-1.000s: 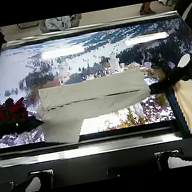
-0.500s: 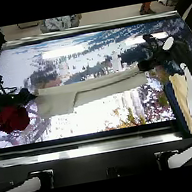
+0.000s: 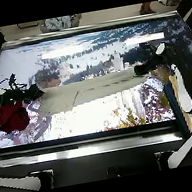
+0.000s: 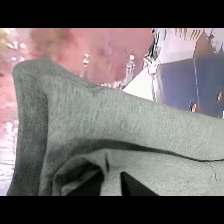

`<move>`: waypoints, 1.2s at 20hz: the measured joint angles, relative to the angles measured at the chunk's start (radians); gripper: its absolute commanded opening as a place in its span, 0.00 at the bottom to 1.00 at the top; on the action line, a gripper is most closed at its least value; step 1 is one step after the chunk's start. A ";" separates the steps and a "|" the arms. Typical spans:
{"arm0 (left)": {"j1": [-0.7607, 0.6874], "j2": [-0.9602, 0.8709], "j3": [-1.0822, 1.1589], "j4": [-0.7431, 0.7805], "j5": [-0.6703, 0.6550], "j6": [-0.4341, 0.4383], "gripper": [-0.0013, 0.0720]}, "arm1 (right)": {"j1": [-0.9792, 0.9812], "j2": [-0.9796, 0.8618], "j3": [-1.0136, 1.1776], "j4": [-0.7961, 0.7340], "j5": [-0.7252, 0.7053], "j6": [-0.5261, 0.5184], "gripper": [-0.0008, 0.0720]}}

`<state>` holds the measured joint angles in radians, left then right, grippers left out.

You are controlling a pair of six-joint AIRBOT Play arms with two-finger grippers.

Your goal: Fold the shirts.

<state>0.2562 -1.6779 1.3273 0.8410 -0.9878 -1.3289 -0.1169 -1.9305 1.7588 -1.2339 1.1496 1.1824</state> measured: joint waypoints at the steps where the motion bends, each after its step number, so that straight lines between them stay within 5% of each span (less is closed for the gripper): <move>1: 0.005 -0.003 0.010 -0.003 -0.011 -0.004 0.67 | -0.005 0.006 0.000 0.000 0.004 0.000 0.98; 6: 0.037 0.030 0.077 -0.003 -0.100 -0.005 0.66 | -0.101 0.039 0.004 0.031 0.057 -0.019 0.98; 13: -0.035 0.180 0.103 -0.005 -0.151 0.025 0.66 | -0.176 -0.066 0.003 0.290 0.160 -0.034 0.94; 14: -0.058 0.202 0.105 -0.005 -0.150 0.030 0.66 | -0.173 -0.082 0.003 0.323 0.151 -0.028 0.86; 15: -0.082 0.219 0.105 -0.005 -0.150 0.033 0.66 | -0.167 -0.093 0.003 0.348 0.138 -0.020 0.65; 16: -0.110 0.235 0.105 -0.005 -0.150 0.037 0.66 | -0.156 -0.104 0.003 0.364 0.113 -0.011 0.29; 17: -0.136 0.245 0.105 -0.005 -0.150 0.039 0.66 | -0.146 -0.111 0.002 0.369 0.093 -0.002 0.08; 19: -0.192 0.257 0.101 -0.005 -0.141 0.043 0.65 | -0.128 -0.115 0.003 0.399 0.050 0.005 0.07; 21: -0.248 0.263 0.085 -0.003 -0.114 0.045 0.48 | -0.114 -0.109 0.002 0.412 0.027 -0.003 0.07; 23: -0.309 0.259 0.058 -0.005 -0.069 0.045 0.06 | -0.104 -0.077 0.003 0.429 0.027 -0.043 0.07; 24: -0.342 0.252 0.040 -0.004 -0.039 0.045 0.06 | -0.101 -0.053 0.002 0.432 0.045 -0.063 0.07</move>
<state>-0.0856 -1.4261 1.3678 0.8371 -1.0267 -1.2842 -0.2176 -1.9835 1.7611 -0.8017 1.1942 1.1198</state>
